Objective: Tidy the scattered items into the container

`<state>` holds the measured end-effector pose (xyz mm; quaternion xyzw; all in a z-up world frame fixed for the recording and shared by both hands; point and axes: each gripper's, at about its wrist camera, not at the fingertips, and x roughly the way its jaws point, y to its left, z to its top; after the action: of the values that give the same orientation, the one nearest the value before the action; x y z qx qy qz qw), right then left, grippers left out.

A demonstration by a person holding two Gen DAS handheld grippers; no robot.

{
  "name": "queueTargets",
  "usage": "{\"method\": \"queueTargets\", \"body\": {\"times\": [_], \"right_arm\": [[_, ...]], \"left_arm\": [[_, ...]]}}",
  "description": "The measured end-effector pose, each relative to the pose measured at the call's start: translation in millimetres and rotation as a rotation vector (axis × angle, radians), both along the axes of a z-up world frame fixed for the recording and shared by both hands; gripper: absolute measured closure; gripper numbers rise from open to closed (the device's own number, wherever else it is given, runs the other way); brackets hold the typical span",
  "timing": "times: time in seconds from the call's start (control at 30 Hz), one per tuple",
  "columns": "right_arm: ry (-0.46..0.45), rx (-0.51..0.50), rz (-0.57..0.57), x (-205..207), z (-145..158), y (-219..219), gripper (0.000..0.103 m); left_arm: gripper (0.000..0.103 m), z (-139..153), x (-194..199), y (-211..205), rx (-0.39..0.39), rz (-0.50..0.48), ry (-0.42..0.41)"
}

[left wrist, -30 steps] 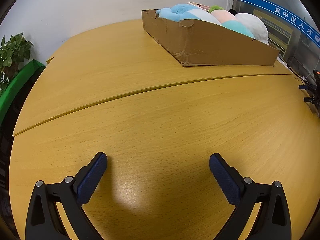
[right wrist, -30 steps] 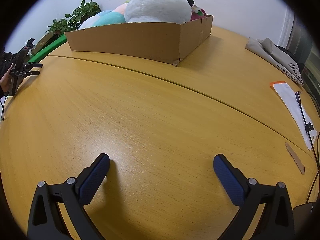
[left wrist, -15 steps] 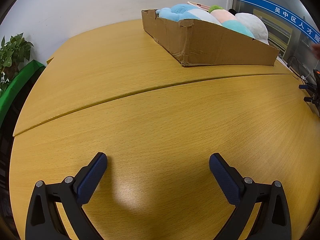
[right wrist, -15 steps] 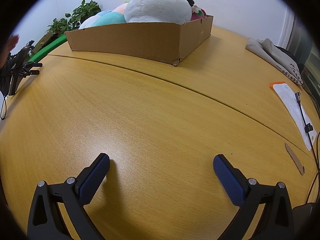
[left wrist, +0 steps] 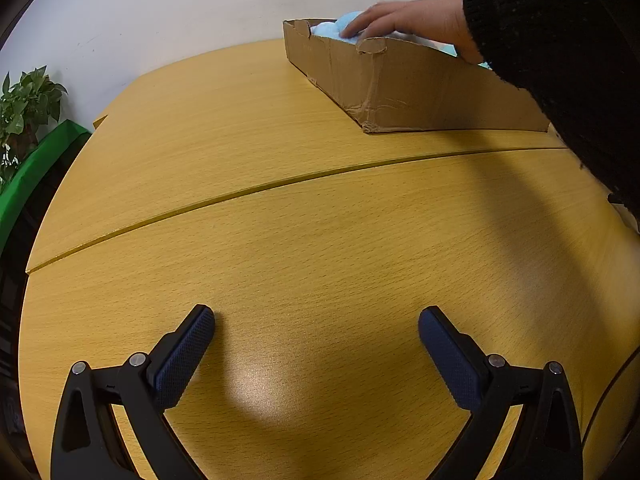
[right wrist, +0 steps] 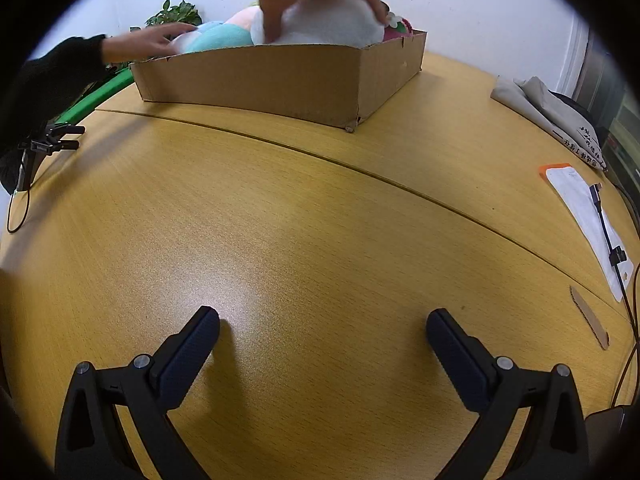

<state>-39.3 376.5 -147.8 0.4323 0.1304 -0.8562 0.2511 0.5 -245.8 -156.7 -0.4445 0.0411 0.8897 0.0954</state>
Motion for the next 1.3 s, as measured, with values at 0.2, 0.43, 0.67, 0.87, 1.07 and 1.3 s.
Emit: {"method": "queueTargets", "body": {"times": [0.2,0.43,0.67,0.87,1.07,1.3], "right_arm": [[0.000,0.000,0.000,0.2,-0.4,0.2,0.000],[-0.001,0.000,0.000,0.2,-0.2,0.2,0.000],[-0.001,0.000,0.000,0.3,-0.3,0.3,0.000],[-0.002,0.001,0.000,0.5,-0.6,-0.3,0.000],[-0.004,0.002,0.000,0.3,-0.5,0.1,0.000],[-0.004,0.002,0.000,0.3,-0.6,0.2,0.000]], "left_arm": [[0.000,0.3,-0.6,0.3,0.000,0.001,0.000],[0.000,0.3,-0.5,0.4,0.000,0.001,0.000],[0.000,0.3,-0.4,0.4,0.000,0.002,-0.001],[0.000,1.7,-6.2,-0.5,0.000,0.002,-0.001],[0.000,1.7,-5.8,-1.2,0.000,0.003,-0.001],[0.000,1.7,-5.8,-1.1,-0.001,0.003,-0.002]]}}
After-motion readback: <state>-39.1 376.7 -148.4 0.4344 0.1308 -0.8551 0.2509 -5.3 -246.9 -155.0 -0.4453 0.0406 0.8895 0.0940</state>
